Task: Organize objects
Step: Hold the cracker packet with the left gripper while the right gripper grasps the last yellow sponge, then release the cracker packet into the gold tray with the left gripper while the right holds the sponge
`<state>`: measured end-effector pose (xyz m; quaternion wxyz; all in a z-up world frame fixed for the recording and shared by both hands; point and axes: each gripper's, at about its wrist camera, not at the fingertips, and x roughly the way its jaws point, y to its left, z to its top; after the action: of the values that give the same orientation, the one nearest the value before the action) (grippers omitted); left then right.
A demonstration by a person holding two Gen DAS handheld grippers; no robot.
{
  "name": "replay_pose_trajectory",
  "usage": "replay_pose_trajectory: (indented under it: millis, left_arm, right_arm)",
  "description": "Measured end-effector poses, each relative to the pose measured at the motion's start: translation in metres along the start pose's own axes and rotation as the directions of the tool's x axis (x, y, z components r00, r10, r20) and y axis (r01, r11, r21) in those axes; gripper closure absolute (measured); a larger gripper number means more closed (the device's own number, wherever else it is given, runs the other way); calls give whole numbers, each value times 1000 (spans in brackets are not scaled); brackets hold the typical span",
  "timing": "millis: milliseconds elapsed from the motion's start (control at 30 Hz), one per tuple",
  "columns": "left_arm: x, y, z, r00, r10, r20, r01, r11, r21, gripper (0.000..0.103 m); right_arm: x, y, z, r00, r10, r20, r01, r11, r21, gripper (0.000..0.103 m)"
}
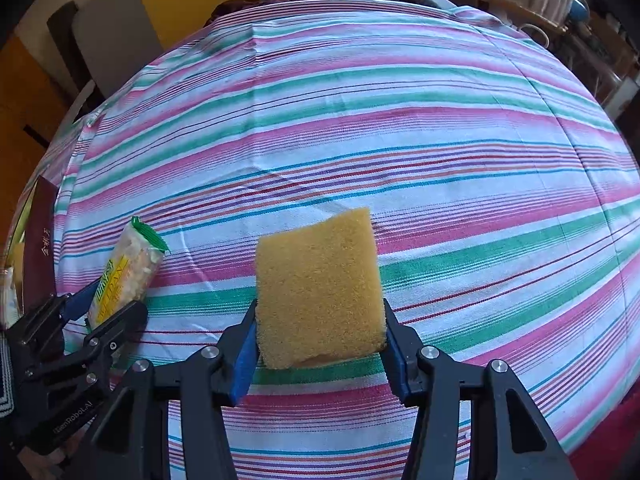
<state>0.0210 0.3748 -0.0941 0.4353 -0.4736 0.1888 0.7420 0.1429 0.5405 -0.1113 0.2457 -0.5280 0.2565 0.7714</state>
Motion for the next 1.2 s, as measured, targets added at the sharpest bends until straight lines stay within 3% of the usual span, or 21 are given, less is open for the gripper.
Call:
replay_pose_trajectory:
  millis: [300, 533, 867, 1200]
  left_arm:
    - [-7, 0, -7, 998, 39, 41, -40, 999, 6, 53]
    - [-50, 18, -23, 991, 69, 119, -61, 996, -70, 53]
    - [-135, 47, -40, 947, 153, 282, -117, 983, -141, 53]
    - [-171, 97, -62, 913, 267, 309, -191, 948, -255, 53]
  right_arm:
    - [2, 9, -1, 999, -41, 1, 41, 998, -42, 49]
    - [-3, 11, -6, 997, -76, 15, 77, 993, -90, 49]
    - [-9, 14, -11, 994, -101, 32, 104, 987, -119, 49]
    - [-11, 30, -19, 991, -125, 50, 131, 982, -140, 49]
